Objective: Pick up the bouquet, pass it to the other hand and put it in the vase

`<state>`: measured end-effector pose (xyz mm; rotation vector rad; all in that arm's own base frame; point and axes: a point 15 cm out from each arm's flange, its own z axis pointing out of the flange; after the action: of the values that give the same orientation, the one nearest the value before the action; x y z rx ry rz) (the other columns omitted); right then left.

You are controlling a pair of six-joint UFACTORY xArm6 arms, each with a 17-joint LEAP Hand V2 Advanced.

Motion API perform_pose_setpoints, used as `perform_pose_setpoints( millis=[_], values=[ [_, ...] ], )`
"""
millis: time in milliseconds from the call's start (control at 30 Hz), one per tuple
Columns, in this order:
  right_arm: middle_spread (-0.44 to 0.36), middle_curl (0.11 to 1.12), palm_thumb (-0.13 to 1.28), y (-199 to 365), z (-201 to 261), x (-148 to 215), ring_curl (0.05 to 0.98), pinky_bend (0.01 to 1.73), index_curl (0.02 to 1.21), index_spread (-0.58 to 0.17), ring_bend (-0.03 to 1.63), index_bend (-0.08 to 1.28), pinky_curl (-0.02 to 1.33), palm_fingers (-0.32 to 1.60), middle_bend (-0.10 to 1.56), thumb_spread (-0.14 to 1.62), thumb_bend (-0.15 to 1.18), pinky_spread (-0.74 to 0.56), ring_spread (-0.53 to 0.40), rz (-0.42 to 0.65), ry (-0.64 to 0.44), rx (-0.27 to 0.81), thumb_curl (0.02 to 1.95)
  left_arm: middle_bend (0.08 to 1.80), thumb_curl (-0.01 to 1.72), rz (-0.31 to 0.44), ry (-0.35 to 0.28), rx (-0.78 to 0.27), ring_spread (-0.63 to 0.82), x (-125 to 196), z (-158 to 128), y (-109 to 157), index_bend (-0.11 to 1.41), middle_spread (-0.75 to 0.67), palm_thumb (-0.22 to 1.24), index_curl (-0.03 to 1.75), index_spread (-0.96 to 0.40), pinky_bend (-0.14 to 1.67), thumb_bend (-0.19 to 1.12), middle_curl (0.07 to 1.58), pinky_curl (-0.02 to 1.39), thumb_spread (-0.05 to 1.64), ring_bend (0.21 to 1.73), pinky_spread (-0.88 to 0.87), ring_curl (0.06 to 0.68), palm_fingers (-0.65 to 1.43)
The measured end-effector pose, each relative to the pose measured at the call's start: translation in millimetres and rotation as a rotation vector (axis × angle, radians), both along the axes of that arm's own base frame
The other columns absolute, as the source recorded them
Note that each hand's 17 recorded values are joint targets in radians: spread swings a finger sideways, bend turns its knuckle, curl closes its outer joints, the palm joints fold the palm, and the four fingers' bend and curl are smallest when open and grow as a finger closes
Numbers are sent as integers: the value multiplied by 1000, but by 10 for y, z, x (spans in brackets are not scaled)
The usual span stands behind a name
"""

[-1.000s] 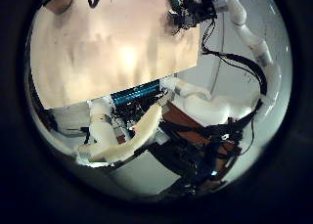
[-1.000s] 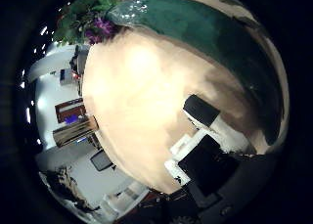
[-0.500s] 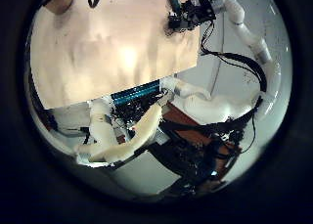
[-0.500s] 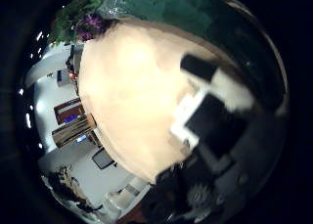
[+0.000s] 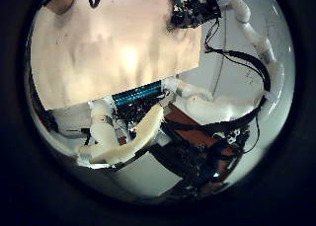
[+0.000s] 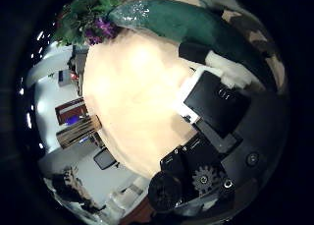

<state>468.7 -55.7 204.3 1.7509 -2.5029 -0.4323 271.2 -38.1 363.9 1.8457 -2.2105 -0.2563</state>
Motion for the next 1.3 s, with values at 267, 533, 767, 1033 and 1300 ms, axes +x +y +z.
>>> perform_pose_setpoints(
  millis=[267, 533, 767, 1033, 1300],
  values=[
    [-141, 733, 1218, -67, 726, 58, 586, 1416, 859, -263, 1425, 1077, 557, 1130, 1341, 660, 11, -228, -199, -4, -148, 38, 718, 185, 300, 13, -13, -2, 537, 39, 11, 38, 182, 382, 348, 371, 167, 195, -29, 292, 286, 955, 419, 512, 203, 162],
    [-128, 739, 1227, 73, 1298, -134, 610, 1395, 895, -249, 1434, 1076, 615, 1118, 1354, 506, -10, -202, -191, 30, -241, 198, 819, 192, 296, 44, -49, -24, 526, 154, 95, 72, 188, 363, 341, 376, 163, 187, -29, 298, 281, 950, 423, 501, 203, 199],
    [-126, 743, 1224, 103, 1527, -264, 620, 1358, 910, -244, 1440, 1076, 657, 1119, 1357, 428, -13, -205, -190, 36, -274, 228, 869, 183, 297, 40, -34, -26, 520, 99, 89, 43, 190, 355, 337, 386, 154, 191, -28, 291, 279, 959, 425, 496, 202, 198],
    [-230, 597, 776, 191, 1259, -452, 591, 1273, 871, -271, 1466, 944, 607, 805, 789, 835, -37, -444, -227, 42, -177, 235, 721, 185, 299, 24, -34, -34, 515, 75, 84, -13, 188, 349, 337, 389, 150, 191, -28, 287, 278, 960, 428, 496, 200, 198],
    [-89, 559, 597, 264, 558, -677, 399, 872, 658, -204, 1015, 532, 446, 155, 895, 1086, -34, 18, -90, 37, -38, 130, 513, 188, 294, 9, -35, -37, 515, 25, 71, -1, 186, 353, 331, 389, 150, 190, -28, 291, 278, 964, 428, 495, 198, 198]
  ],
)
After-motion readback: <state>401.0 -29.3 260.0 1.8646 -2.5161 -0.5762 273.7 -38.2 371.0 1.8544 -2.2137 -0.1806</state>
